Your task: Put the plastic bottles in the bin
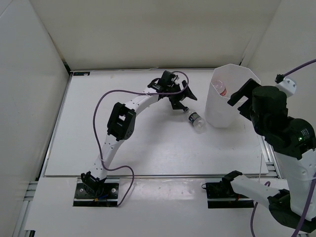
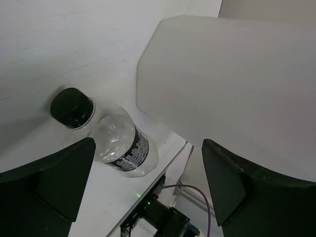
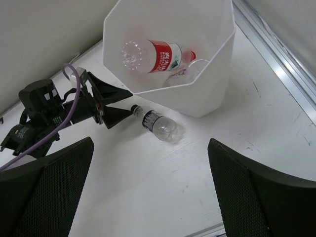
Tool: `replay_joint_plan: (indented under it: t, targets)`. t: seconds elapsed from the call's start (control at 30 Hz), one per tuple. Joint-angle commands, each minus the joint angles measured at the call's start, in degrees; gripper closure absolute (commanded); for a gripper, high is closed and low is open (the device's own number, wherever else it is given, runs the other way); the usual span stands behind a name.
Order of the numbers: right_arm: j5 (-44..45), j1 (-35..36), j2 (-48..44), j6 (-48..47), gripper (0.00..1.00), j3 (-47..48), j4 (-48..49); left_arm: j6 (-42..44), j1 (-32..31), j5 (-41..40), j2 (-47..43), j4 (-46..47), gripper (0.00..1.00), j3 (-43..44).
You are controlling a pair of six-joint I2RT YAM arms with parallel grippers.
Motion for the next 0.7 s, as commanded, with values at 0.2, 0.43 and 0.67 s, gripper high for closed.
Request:
replay_joint_plan:
  t: [0.2, 0.43, 0.67]
  targets:
    - [4.15, 0.3, -3.13, 4.09, 0.0, -1.3, -6.62, -4.03, -2.62, 5.58, 6.07, 1.23, 0.0, 3.04]
    - [5.82, 0.3, -5.07, 4.09, 0.0, -2.97, -7.69, -7.37, -3.14, 11.83, 12.32, 1.84, 0.0, 9.56]
    - [5.82, -0.22, -5.6, 6.1, 0.0, -4.11, -9.44, -7.38, -4.9, 14.37, 12.33, 3.78, 0.0, 8.85]
